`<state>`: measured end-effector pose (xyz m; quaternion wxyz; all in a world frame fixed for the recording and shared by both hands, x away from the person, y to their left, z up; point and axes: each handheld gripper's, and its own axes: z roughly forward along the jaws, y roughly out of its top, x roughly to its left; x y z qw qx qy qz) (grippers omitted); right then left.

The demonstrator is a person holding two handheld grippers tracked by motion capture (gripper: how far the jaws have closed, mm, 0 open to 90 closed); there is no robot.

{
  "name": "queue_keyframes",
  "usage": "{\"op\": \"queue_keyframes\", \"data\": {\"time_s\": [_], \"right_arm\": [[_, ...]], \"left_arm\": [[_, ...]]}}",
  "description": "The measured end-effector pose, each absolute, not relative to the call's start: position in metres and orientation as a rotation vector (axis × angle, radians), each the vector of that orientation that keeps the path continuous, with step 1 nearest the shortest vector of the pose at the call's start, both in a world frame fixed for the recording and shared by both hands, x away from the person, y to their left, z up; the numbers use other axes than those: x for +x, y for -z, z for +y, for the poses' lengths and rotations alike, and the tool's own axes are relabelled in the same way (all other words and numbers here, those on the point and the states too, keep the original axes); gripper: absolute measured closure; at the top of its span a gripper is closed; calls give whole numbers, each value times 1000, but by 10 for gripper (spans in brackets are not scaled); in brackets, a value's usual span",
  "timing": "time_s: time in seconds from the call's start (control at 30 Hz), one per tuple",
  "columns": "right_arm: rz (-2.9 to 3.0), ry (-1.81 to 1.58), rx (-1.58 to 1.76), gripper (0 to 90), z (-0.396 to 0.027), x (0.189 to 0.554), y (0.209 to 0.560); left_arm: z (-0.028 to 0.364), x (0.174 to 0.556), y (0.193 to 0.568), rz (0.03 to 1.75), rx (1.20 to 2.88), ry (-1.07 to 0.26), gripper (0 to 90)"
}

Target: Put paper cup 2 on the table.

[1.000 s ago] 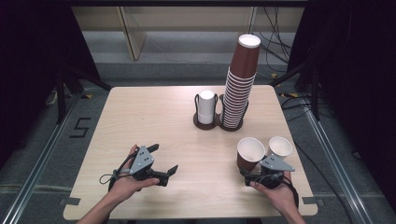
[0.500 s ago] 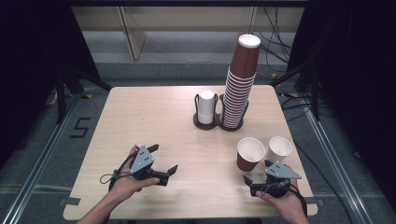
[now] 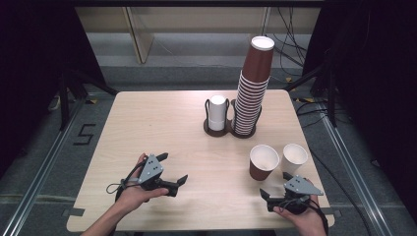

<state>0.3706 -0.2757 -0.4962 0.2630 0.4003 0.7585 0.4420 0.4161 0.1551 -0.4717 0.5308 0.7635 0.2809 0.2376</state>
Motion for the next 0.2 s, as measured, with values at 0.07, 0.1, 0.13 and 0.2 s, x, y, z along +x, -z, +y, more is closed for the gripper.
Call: {"op": "queue_keyframes", "data": {"time_s": [0.07,0.1,0.13,0.2], "right_arm": [[2045,-1200,1085,4,-277,370,495],[2040,-1209,1084,4,-277,370,495],[2044,-1230,1111,4,-277,369,494],[2026,-1227,1102,4,-279,368,493]], "left_arm": [[154,416,473,667,1825,-565,0],[154,416,473,667,1827,-562,0],[153,416,474,665,1832,-561,0],[152,417,475,661,1823,-553,0]]}}
